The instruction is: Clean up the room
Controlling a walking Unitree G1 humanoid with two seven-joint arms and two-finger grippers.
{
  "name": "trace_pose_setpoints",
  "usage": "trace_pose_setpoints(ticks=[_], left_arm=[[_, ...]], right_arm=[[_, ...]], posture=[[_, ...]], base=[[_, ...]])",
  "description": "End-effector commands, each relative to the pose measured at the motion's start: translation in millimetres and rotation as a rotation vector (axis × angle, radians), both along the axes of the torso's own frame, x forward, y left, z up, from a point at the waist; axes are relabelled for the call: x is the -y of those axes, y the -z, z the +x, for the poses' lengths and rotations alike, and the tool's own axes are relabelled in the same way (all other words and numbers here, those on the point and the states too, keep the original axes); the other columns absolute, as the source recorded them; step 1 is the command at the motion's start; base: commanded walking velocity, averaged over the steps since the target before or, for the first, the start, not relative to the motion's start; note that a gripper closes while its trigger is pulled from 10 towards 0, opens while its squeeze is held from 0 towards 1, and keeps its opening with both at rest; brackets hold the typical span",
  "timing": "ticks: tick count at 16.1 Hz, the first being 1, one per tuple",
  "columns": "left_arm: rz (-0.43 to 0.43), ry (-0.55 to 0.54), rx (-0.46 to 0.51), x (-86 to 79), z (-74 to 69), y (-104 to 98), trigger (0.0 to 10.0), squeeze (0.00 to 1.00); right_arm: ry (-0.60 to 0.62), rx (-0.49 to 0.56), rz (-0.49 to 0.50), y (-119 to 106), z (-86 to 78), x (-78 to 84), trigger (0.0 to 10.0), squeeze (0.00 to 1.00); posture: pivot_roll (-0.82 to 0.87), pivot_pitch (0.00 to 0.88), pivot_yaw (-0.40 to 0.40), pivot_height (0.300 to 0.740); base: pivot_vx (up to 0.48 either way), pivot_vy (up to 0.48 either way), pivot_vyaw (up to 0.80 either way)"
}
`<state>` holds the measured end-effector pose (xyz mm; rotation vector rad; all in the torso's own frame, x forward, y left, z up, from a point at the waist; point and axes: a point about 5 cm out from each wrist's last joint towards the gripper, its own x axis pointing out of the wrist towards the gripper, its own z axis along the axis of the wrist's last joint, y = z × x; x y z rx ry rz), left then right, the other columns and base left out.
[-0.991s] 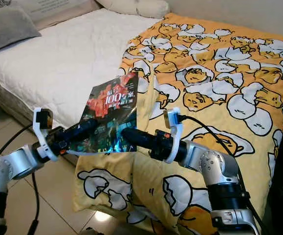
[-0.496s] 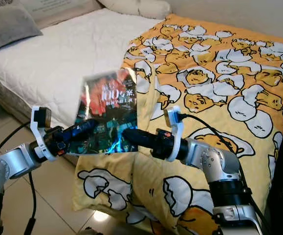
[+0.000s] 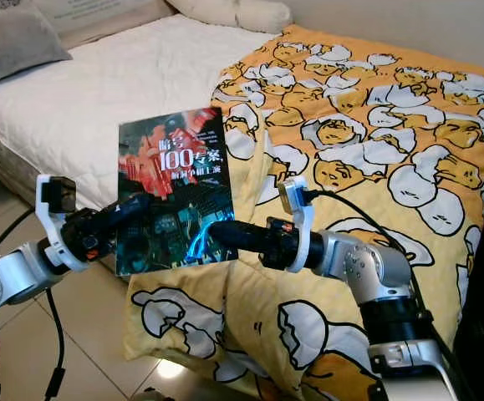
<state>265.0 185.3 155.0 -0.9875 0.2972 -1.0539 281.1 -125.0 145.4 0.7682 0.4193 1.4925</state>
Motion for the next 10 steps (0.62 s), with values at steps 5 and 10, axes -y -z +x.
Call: trace_pose_setpoints(ticks=[5,10], left_arm=[[0.062,0.071,0.005,0.9,-9.9,-3.2,0.9,0.0],[0.088,0.07,-0.028,-3.1,-10.2,-0.5,0.0,0.0]], right_arm=[[-0.035,0.048,0.005,-4.9,2.9,-5.5,0.0,0.0],[-0.044,0.053,-0.002,-3.6,2.7,-5.7,0.0,0.0]], posture=[[0.01,0.0,0.022,0.74],[0.01,0.0,0.022,0.74]], base=[[0.0,0.0,0.0],[0.0,0.0,0.0]])
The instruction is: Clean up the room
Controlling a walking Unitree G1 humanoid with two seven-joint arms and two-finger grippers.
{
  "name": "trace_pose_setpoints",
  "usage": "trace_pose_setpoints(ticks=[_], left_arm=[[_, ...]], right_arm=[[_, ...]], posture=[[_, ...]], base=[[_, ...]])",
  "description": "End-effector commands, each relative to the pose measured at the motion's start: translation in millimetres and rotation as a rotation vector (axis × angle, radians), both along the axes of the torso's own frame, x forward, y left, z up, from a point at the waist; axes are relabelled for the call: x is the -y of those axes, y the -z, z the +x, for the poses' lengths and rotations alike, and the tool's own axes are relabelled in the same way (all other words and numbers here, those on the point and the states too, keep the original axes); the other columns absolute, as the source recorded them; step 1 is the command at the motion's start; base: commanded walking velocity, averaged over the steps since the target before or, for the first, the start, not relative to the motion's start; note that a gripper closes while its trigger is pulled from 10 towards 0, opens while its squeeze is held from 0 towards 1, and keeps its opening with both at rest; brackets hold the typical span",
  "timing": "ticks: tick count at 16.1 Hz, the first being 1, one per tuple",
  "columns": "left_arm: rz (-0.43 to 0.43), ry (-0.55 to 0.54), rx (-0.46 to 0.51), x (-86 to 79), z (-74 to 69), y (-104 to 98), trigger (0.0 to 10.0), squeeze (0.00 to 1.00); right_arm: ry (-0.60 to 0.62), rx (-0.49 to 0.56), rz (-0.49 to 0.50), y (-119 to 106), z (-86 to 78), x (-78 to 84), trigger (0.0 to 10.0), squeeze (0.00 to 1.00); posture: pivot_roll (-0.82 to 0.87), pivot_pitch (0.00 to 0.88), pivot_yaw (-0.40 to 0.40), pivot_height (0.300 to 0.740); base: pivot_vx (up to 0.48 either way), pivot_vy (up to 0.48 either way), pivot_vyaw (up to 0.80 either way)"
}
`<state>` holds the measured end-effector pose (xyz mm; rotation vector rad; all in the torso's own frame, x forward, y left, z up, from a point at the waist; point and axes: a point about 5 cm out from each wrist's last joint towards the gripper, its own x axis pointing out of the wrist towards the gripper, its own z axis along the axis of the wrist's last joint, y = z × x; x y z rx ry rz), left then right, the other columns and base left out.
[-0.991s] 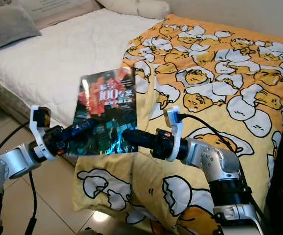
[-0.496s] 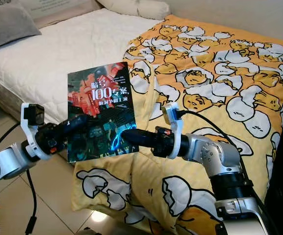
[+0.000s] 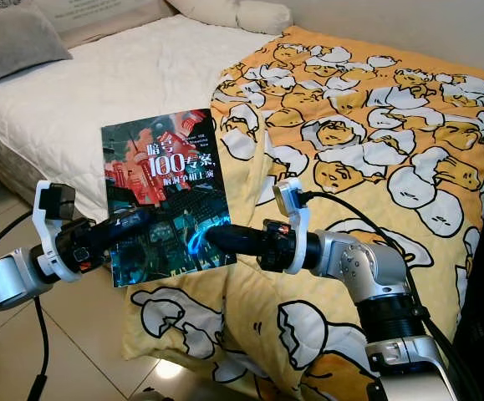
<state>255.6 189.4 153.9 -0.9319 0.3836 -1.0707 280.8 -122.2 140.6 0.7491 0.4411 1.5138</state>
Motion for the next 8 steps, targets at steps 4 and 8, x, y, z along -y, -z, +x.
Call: trace_pose_setpoints(ticks=[4,8], left_arm=[[0.024,0.013,-0.014,0.9,-0.6,1.0,0.0,0.0],[0.063,-0.048,0.008,-2.6,4.3,-0.6,0.0,0.0]], right_arm=[[-0.02,0.051,0.009,-7.9,2.9,-1.6,0.0,0.0],[0.022,0.072,-0.032,-5.9,5.2,-0.2,10.0,0.0]], posture=[[0.01,0.0,0.02,0.74],[-0.01,0.0,0.031,0.74]], base=[[0.0,0.0,0.0],[0.0,0.0,0.0]])
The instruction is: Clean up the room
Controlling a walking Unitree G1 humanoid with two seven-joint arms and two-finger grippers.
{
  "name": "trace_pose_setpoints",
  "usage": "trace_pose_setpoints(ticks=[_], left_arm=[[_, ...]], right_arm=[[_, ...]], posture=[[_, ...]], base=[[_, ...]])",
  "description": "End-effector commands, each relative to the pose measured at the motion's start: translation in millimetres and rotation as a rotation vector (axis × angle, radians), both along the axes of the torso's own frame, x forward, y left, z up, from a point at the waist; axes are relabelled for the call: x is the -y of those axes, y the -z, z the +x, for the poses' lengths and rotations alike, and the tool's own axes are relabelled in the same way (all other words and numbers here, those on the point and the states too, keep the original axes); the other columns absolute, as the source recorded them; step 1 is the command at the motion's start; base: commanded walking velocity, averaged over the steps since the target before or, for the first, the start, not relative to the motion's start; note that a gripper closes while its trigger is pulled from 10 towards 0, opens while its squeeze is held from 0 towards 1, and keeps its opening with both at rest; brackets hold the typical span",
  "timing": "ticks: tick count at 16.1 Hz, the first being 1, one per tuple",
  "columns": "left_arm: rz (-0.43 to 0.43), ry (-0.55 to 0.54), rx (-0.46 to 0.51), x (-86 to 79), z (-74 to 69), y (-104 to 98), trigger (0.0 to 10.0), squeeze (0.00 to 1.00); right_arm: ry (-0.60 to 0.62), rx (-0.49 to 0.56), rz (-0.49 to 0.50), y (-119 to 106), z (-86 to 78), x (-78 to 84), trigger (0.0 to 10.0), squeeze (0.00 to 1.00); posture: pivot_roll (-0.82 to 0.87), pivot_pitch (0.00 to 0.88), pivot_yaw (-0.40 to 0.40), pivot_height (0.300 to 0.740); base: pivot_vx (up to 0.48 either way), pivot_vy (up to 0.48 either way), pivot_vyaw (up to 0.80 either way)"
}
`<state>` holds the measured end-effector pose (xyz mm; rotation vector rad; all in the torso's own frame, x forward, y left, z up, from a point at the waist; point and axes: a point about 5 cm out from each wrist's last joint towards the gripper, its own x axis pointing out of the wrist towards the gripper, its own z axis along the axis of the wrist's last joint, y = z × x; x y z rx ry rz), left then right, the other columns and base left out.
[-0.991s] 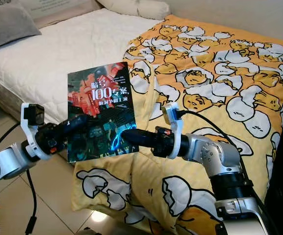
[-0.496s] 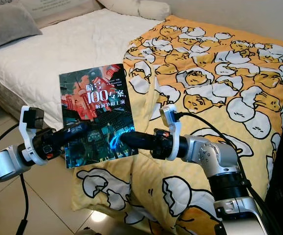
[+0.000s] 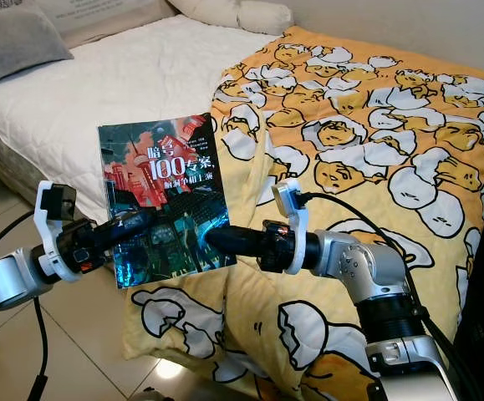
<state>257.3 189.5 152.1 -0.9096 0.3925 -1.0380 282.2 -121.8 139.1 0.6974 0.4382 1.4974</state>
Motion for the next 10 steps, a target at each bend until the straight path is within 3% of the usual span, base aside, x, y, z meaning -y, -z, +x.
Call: trace_pose_setpoints(ticks=[1,2,3,4,6,8,9,10], left_arm=[[0.044,-0.046,0.026,-3.4,4.4,-4.2,0.0,0.0],[0.064,-0.083,0.049,-4.8,7.2,-7.4,0.0,0.0],[0.07,-0.109,0.066,-5.8,8.6,-11.0,0.0,0.0],[0.09,-0.143,0.101,-7.7,9.2,-17.2,0.0,0.0],[0.127,-0.165,0.147,-8.2,6.6,-23.9,0.0,0.0],[0.263,-0.271,0.208,-12.5,9.1,-29.0,0.0,0.0],[0.424,-0.4,0.267,-15.4,16.5,-33.1,0.0,0.0],[0.46,-0.424,0.275,-15.7,18.1,-33.7,0.0,0.0]], right_arm=[[0.025,0.036,-0.008,-5.6,4.6,1.1,10.0,0.0],[0.069,0.031,-0.038,-1.6,7.0,2.7,10.0,0.25],[0.134,0.02,-0.061,2.8,10.6,5.7,10.0,1.0],[0.261,0.004,-0.108,10.8,17.2,12.9,10.0,1.0],[0.365,0.017,-0.153,17.3,19.1,23.9,10.0,1.0],[0.496,0.027,-0.192,21.5,20.8,38.9,10.0,1.0],[0.628,0.059,-0.24,22.8,23.5,50.8,10.0,1.0],[0.655,0.064,-0.244,22.8,24.2,52.6,10.0,1.0]], posture=[[-0.01,0.0,0.032,0.74],[-0.01,0.0,0.032,0.74],[-0.01,0.0,0.028,0.74],[-0.01,0.0,0.023,0.74],[-0.01,0.0,0.018,0.74],[-0.01,0.0,0.01,0.74],[0.0,0.0,-0.008,0.74],[0.0,0.0,-0.008,0.74]], base=[[0.0,0.0,0.0],[0.0,0.0,0.0],[0.0,0.0,0.0],[0.0,0.0,0.0],[0.0,0.0,0.0],[0.0,0.0,0.0],[0.0,0.0,0.0],[0.0,0.0,0.0]])
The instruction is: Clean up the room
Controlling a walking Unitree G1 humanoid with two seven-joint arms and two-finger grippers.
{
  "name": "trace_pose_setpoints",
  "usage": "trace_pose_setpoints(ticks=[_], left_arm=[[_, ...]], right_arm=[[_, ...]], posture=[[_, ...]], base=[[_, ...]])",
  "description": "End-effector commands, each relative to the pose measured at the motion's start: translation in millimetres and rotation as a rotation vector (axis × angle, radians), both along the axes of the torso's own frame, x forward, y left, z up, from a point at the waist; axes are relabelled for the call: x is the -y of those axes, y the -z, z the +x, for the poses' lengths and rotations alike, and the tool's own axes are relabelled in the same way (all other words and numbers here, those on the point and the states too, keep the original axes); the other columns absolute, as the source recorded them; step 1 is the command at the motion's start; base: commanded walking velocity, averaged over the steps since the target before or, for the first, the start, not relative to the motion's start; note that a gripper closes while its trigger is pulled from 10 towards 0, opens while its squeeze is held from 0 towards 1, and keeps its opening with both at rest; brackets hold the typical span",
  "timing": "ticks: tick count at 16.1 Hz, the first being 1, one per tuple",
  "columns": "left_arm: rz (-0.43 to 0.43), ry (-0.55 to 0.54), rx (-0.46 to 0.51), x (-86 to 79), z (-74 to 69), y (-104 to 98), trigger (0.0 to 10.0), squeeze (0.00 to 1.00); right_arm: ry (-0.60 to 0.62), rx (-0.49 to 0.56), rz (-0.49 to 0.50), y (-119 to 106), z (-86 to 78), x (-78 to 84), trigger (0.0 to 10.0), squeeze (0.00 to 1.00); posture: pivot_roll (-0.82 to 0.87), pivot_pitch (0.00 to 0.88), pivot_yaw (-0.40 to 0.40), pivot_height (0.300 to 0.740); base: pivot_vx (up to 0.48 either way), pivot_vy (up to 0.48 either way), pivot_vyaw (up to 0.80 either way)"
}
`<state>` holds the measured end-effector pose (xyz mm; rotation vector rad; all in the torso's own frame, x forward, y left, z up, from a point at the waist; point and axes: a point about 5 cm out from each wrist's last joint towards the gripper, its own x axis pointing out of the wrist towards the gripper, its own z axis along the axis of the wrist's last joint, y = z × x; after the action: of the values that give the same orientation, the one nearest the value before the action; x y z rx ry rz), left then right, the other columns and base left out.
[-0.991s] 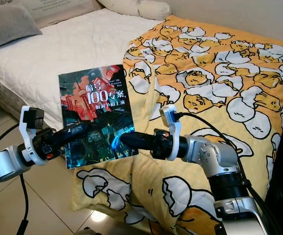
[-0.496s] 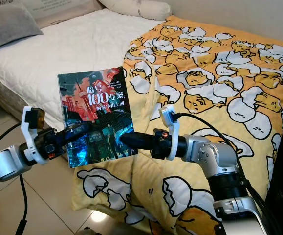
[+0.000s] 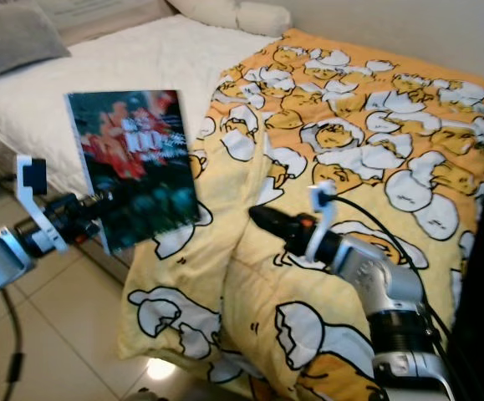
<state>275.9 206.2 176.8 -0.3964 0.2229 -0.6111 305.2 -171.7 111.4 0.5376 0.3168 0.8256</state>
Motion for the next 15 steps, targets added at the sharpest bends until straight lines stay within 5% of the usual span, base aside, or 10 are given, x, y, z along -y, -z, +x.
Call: trace_pose_setpoints(ticks=[1,2,4,7,8,9,10,11,15], left_arm=[[0.186,-0.093,0.074,1.9,6.9,-7.1,0.0,0.0],[0.33,-0.189,0.107,5.3,11.8,-7.2,0.0,0.0],[0.426,-0.295,0.132,13.9,11.3,-7.0,0.0,0.0],[0.49,-0.401,0.148,30.7,-0.5,3.8,0.0,0.0],[0.548,-0.408,0.136,33.8,-2.3,10.5,0.0,0.0],[0.569,-0.413,0.135,34.7,-2.5,12.2,0.0,0.0],[0.642,-0.4,0.158,38.0,-2.6,15.3,8.0,0.0],[0.681,-0.4,0.157,39.7,-1.1,17.6,10.0,0.0],[0.711,-0.408,0.17,44.6,5.9,21.2,10.0,0.0]], right_arm=[[0.112,0.051,-0.04,-6.8,4.5,3.2,10.0,1.0],[0.202,0.072,-0.029,-11.5,6.4,-2.1,10.0,1.0],[0.286,0.098,-0.03,-14.8,4.6,-10.6,10.0,1.0],[0.35,0.14,-0.202,-9.3,-11.1,-28.9,10.0,1.0],[0.407,0.13,-0.253,-5.2,-14.8,-32.4,10.0,0.0],[0.432,0.125,-0.274,-3.8,-16.0,-33.0,10.0,0.0],[0.504,0.121,-0.299,-1.5,-19.3,-33.3,10.0,0.0],[0.539,0.112,-0.324,0.5,-23.2,-33.1,10.0,0.0],[0.539,0.089,-0.328,1.2,-33.6,-38.6,10.0,0.0]], posture=[[-0.02,0.0,-0.012,0.74],[-0.03,0.0,-0.01,0.74],[-0.03,0.0,-0.018,0.74],[-0.03,0.0,-0.042,0.74],[-0.03,0.0,-0.057,0.74],[-0.03,0.0,-0.057,0.74],[-0.03,0.0,-0.066,0.74],[-0.03,0.0,-0.07,0.74],[-0.04,0.0,-0.059,0.74]], base=[[0.0,0.0,0.0],[0.0,0.0,0.0],[0.0,0.0,0.0],[0.0,0.0,0.0],[0.0,0.0,0.0],[0.0,0.0,0.0],[0.0,0.0,0.0],[0.0,0.0,0.0],[0.0,0.0,0.0]])
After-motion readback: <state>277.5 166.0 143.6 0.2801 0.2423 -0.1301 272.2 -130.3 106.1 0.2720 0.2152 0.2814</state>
